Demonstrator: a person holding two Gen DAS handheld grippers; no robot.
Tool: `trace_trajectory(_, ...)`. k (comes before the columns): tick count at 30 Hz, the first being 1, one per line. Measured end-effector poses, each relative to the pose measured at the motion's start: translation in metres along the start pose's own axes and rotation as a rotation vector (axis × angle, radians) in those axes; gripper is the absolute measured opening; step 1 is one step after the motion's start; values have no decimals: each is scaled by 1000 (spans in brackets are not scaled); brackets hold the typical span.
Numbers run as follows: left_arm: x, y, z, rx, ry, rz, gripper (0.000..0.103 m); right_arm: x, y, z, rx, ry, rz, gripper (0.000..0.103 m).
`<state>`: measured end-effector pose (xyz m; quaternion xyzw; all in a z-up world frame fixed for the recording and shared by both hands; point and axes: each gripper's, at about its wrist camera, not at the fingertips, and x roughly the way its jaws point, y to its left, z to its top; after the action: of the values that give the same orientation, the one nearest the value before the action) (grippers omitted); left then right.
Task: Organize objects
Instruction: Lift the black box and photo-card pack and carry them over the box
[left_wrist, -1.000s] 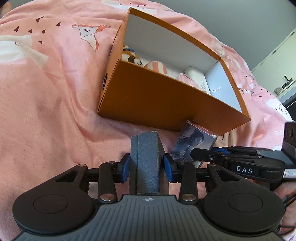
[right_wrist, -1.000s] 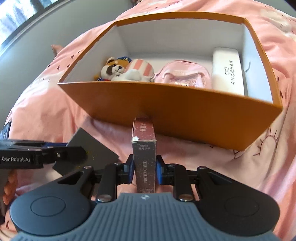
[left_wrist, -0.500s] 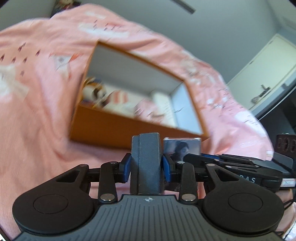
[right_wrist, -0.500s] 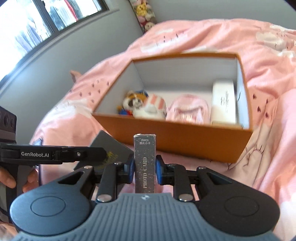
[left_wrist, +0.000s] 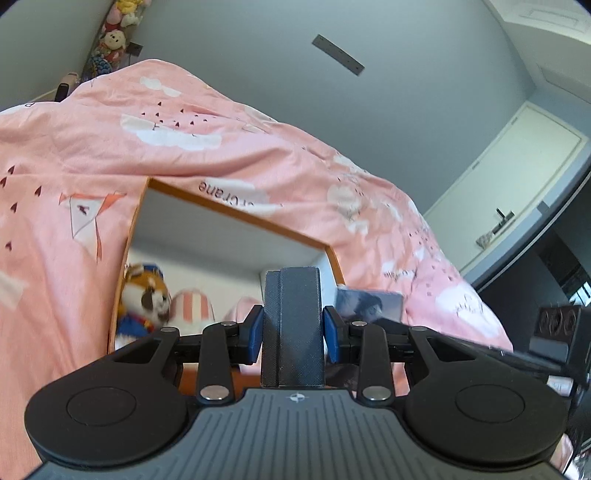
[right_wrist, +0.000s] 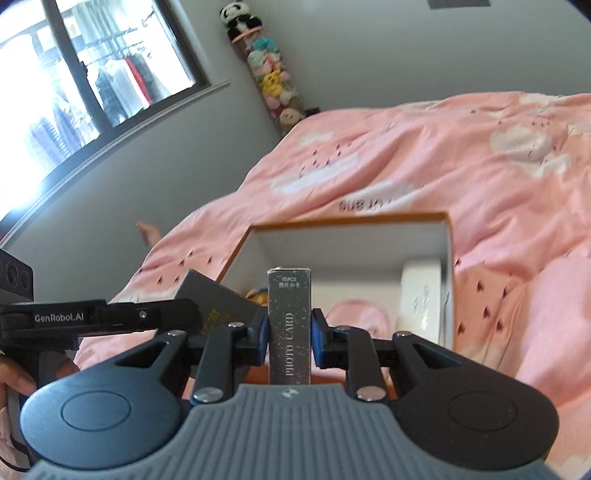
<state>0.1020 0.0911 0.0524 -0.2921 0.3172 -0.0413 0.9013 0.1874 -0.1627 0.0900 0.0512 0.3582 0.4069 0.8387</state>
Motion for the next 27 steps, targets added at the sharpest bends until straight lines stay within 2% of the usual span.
trace_trajectory(5, 31, 6, 34, -13, -15, 14, 38, 17, -22, 18, 50, -31, -61, 24)
trace_trajectory(10, 77, 6, 55, -16, 5, 36, 38, 35, -40, 29, 54, -61, -139, 24)
trace_trajectory(17, 143, 20, 58, -33, 54, 108, 38, 53, -58, 36, 33, -69, -159, 24)
trace_trajectory(27, 200, 44, 55, -126, 143, 131, 38, 90, -71, 44, -11, -36, -174, 24)
